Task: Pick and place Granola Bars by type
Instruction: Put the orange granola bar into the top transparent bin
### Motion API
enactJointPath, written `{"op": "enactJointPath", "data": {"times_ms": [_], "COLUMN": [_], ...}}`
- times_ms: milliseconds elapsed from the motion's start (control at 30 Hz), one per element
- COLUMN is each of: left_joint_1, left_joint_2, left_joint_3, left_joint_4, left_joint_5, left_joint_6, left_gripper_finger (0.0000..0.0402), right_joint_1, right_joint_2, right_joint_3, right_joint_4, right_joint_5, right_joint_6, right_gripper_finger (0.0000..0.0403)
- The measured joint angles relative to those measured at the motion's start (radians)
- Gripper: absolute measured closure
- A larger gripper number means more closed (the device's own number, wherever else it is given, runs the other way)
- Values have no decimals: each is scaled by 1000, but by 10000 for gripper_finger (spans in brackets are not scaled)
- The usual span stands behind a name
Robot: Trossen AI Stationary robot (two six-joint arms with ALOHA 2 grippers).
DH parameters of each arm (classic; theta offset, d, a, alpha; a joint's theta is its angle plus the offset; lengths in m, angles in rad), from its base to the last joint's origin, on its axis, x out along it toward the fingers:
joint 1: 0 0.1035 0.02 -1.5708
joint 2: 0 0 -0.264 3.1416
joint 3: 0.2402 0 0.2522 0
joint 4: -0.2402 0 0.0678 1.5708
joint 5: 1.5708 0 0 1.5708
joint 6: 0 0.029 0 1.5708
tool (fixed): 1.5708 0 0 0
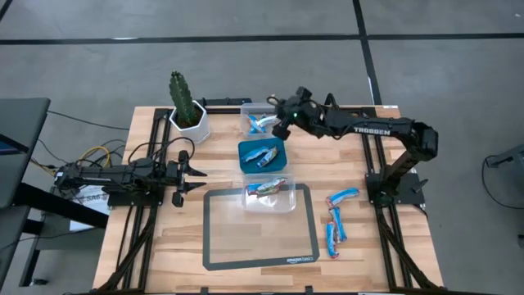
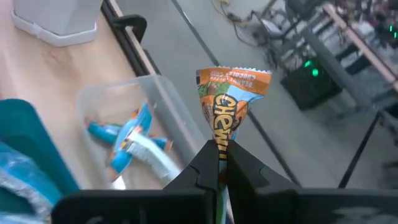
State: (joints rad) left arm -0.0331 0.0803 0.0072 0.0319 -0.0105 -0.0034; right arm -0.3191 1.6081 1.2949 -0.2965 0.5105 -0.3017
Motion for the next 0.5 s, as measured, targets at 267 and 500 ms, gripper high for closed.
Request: {"op": "enactJointPath", "data": {"times_ms": [267,500], "left_joint_1": [0,0], "left_joint_2": [0,0], "left_joint_3": [0,0], "left_joint_4": [0,0], "left_joint_5": [0,1], "left_joint_6": [1,0], "left_gripper_finger": [273,273], "right_joint_1": [-79,-131], "right_joint_2": [32,142], "right_joint_3": [1,25], "right_joint_4": [77,114], "right_joint_5": [-93,-163], "right_joint_6": [-143,-205], "right_gripper_finger": [397,397]}}
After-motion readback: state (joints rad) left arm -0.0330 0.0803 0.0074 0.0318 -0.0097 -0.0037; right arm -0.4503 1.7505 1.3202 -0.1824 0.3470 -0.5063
